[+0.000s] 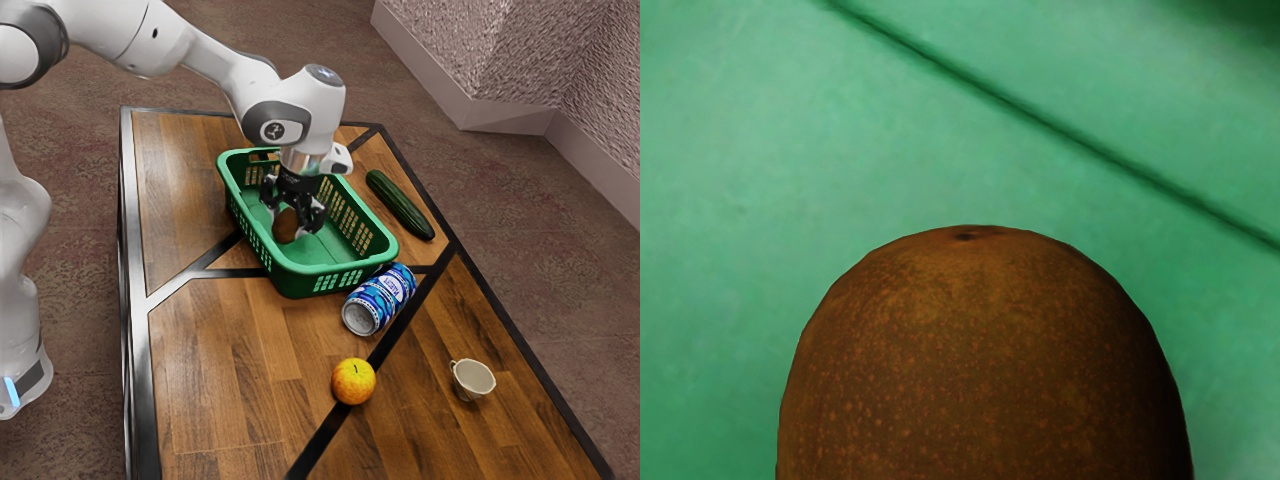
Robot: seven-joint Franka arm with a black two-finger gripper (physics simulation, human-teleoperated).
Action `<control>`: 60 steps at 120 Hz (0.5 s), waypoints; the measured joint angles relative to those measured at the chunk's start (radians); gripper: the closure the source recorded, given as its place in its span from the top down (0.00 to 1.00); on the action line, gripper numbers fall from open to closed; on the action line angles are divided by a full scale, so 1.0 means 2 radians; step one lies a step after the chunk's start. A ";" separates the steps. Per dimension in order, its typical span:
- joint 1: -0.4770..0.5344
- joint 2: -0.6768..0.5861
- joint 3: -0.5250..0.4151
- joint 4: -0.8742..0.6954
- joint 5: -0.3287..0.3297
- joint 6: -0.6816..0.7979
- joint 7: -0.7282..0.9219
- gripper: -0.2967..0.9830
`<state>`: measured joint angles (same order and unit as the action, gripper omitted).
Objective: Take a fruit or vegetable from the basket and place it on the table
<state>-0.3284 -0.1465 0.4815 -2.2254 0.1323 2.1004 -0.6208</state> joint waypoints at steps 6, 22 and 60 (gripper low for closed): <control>0.000 0.000 0.000 0.000 0.003 -0.001 -0.001 0.41; 0.000 -0.004 0.001 0.005 0.006 -0.013 -0.003 0.40; 0.000 -0.047 0.003 0.083 -0.026 -0.130 -0.005 0.39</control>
<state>-0.3280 -0.2397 0.4875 -2.0600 0.0806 1.8407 -0.6301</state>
